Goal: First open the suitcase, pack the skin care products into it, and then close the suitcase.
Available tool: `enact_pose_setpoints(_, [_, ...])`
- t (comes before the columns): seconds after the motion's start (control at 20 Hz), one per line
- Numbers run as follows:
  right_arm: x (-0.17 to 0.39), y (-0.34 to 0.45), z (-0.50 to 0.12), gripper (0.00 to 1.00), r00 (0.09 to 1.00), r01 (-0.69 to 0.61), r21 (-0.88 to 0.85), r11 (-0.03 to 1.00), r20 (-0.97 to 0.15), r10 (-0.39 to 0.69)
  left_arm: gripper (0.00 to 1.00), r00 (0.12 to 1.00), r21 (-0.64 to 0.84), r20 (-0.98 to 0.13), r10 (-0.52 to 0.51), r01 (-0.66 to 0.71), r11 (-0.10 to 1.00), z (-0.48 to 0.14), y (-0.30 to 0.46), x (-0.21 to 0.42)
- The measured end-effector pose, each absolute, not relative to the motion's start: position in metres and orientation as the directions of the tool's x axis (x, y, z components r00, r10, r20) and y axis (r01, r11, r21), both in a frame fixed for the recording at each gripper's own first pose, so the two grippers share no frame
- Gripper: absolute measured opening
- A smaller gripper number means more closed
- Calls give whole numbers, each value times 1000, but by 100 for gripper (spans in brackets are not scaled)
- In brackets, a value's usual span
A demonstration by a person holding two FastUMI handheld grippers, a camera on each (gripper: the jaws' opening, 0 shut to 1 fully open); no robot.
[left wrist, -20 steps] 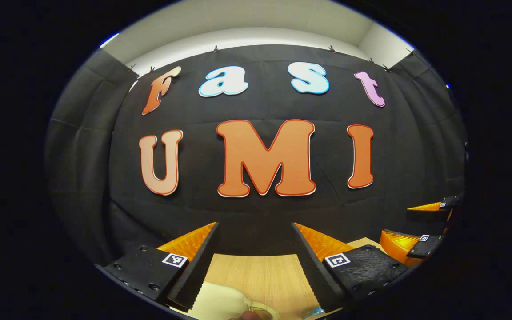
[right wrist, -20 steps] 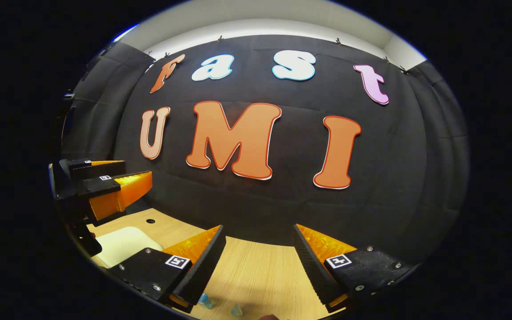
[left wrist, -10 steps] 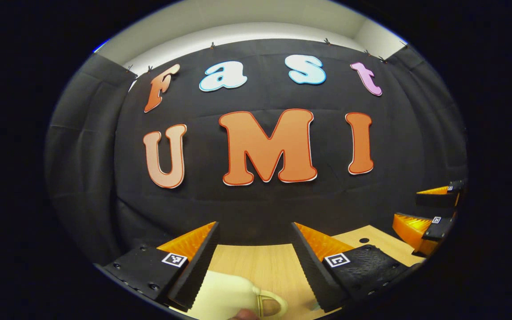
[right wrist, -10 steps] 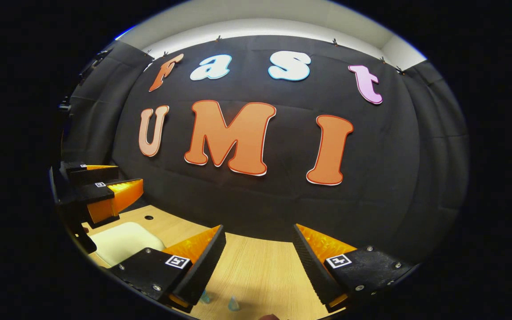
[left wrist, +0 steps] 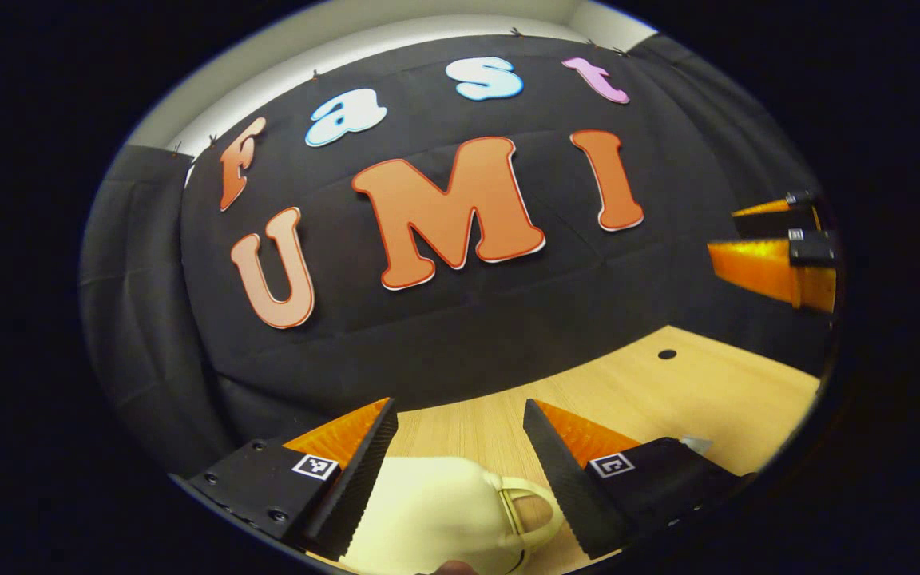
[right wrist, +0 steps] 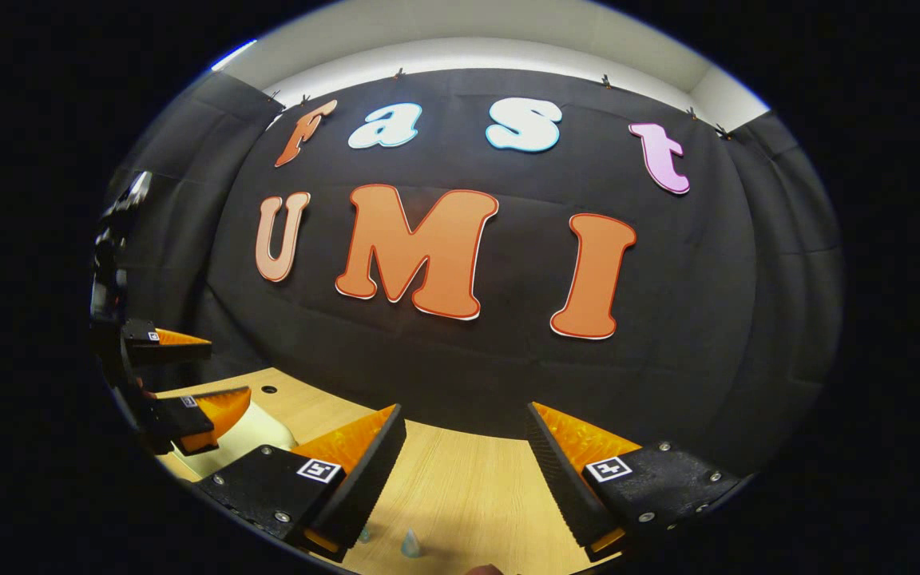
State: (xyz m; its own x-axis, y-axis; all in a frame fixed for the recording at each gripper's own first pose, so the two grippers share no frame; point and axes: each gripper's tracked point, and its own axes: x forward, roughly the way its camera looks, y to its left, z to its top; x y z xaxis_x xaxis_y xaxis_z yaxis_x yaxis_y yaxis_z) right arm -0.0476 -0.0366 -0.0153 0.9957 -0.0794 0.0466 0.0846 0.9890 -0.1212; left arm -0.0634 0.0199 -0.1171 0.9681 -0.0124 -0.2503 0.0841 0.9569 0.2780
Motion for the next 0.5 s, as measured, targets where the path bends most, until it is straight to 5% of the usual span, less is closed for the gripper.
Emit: enact_pose_setpoints(0.5, [-64,-72,-37,95,992,130,-107,986,10,-129,98,920,487,-384,-77,273,830,-212,-4,-92])
